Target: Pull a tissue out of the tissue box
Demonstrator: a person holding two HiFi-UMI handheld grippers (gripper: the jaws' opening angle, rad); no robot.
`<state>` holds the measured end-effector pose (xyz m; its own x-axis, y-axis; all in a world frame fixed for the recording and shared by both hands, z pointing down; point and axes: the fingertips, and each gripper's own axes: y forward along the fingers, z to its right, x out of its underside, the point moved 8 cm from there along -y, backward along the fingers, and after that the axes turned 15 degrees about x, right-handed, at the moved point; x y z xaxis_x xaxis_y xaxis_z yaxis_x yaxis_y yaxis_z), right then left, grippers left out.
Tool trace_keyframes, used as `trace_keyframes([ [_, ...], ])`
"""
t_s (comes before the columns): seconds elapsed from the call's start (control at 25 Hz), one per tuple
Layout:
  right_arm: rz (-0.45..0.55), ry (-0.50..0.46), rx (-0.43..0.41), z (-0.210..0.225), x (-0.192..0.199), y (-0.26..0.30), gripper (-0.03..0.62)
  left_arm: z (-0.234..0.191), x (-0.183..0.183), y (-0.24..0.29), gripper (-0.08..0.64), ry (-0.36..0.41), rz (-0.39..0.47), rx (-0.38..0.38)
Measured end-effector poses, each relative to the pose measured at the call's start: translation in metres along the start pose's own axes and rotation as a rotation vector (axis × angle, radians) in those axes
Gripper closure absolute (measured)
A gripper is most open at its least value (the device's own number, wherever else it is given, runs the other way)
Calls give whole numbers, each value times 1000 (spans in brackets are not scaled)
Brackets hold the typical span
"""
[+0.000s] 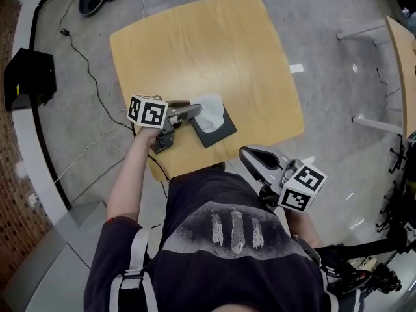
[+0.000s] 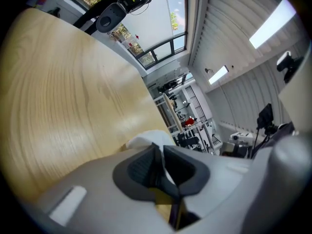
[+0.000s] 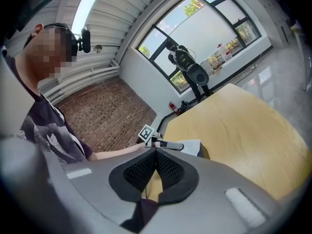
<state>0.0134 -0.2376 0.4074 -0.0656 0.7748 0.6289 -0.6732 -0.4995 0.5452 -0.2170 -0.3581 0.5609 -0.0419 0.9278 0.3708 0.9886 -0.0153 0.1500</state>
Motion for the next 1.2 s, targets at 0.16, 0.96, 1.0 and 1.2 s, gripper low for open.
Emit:
trace_keyframes([
  [0.16, 7, -9, 2, -5, -8, -3, 594, 11, -13, -9, 533, 26, 75, 25],
  [0.96, 170, -29, -10, -19, 43, 11, 594, 25, -11, -61, 557, 135, 222, -54],
  [1.0, 180, -23, -9, -16, 42, 8, 594, 30, -9, -58, 557, 109, 235, -69],
  [1.2, 226, 2, -10, -10, 34, -12, 594, 60, -15, -37, 557, 139, 234, -47],
])
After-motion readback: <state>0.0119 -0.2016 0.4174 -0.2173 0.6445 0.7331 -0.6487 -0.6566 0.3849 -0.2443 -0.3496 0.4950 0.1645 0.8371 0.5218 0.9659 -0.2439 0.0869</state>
